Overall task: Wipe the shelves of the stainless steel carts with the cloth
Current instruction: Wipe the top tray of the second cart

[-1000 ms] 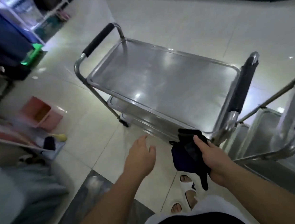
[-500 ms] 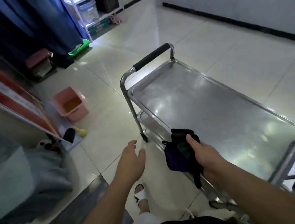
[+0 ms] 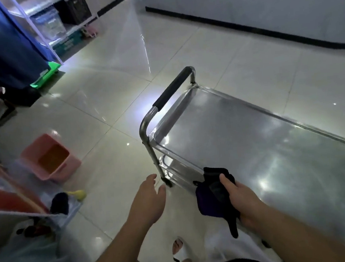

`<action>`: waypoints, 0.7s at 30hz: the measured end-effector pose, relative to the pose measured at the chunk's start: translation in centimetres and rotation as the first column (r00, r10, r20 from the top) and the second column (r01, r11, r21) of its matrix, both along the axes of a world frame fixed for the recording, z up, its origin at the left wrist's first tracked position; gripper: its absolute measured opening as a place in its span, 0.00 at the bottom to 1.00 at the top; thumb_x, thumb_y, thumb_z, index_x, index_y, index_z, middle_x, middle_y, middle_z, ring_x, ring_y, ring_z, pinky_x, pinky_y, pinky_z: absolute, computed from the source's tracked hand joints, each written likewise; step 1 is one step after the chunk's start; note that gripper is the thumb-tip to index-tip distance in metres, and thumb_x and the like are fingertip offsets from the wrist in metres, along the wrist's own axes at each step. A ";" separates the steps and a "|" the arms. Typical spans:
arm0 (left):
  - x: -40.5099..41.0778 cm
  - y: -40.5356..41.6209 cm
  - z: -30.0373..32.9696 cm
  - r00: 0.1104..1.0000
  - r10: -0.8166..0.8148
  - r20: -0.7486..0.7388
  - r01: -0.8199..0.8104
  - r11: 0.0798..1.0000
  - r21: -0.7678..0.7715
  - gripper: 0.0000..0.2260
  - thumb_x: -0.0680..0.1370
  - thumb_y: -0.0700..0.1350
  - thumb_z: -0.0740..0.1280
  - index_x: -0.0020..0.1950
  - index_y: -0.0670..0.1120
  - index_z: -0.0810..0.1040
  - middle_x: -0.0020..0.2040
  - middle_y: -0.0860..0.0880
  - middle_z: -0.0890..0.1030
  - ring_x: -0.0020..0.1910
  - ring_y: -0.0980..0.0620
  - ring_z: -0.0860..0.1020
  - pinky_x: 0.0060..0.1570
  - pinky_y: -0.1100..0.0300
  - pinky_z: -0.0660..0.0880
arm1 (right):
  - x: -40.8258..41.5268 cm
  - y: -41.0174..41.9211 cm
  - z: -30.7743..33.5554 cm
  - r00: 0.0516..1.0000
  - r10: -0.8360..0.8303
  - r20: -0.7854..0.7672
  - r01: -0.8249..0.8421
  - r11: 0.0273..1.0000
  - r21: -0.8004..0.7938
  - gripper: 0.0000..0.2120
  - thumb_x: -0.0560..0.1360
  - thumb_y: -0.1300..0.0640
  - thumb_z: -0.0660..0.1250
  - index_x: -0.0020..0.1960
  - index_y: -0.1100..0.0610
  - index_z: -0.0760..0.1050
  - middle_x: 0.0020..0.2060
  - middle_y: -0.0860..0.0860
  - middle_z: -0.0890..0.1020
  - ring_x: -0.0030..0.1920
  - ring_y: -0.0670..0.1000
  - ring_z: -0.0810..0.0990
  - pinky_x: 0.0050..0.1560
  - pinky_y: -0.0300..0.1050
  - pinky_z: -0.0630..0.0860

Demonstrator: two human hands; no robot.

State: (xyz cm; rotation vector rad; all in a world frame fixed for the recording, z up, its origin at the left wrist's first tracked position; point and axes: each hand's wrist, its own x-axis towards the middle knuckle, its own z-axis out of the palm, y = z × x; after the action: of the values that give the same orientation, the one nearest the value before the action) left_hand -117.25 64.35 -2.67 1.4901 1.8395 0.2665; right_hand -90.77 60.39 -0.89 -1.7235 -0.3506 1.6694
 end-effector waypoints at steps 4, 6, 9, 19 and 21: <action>-0.1 4.6 -0.7 0.996 -0.084 0.009 0.084 0.996 -0.015 0.23 0.84 0.54 0.62 0.80 0.53 0.65 0.75 0.50 0.73 0.69 0.49 0.75 0.65 0.56 0.70 | -0.4 2.5 -1.1 0.996 -0.085 0.017 0.085 0.996 -0.028 0.19 0.76 0.37 0.69 0.58 0.50 0.81 0.45 0.51 0.88 0.45 0.55 0.88 0.42 0.50 0.85; 0.2 7.1 -0.8 0.993 -0.118 -0.002 0.118 0.993 -0.013 0.23 0.84 0.54 0.62 0.79 0.53 0.66 0.75 0.50 0.73 0.69 0.49 0.75 0.65 0.55 0.70 | -0.2 4.4 -1.5 0.993 -0.113 0.023 0.114 0.993 -0.037 0.20 0.75 0.36 0.70 0.58 0.50 0.80 0.44 0.52 0.88 0.45 0.56 0.88 0.39 0.49 0.84; 0.8 10.8 -0.1 0.985 -0.166 -0.041 0.166 0.986 -0.002 0.23 0.85 0.54 0.61 0.80 0.53 0.65 0.75 0.52 0.73 0.71 0.51 0.74 0.65 0.57 0.69 | 0.4 7.6 -2.1 0.991 -0.131 -0.008 0.131 0.990 -0.044 0.20 0.77 0.37 0.68 0.58 0.52 0.80 0.42 0.51 0.88 0.42 0.54 0.88 0.34 0.46 0.83; 0.1 21.7 2.1 0.959 -0.276 -0.067 0.281 0.956 0.082 0.19 0.84 0.53 0.62 0.75 0.55 0.69 0.70 0.52 0.77 0.61 0.53 0.80 0.59 0.56 0.77 | -0.1 16.1 -3.0 0.978 -0.207 -0.033 0.204 0.976 -0.072 0.18 0.79 0.39 0.68 0.58 0.52 0.80 0.44 0.52 0.88 0.43 0.55 0.88 0.33 0.46 0.83; 0.1 24.3 2.0 0.951 -0.303 -0.067 0.309 0.942 0.127 0.20 0.84 0.53 0.63 0.76 0.56 0.69 0.71 0.54 0.77 0.63 0.53 0.79 0.59 0.58 0.76 | -0.4 16.9 -3.2 0.971 -0.238 -0.035 0.234 0.968 -0.088 0.17 0.78 0.39 0.68 0.57 0.51 0.80 0.43 0.52 0.88 0.42 0.54 0.88 0.33 0.46 0.83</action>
State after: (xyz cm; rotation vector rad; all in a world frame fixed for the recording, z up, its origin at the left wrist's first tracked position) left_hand -117.17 88.62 -0.71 1.8653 1.6198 0.2102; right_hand -91.12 77.31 -4.06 -1.7108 -0.0511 1.5649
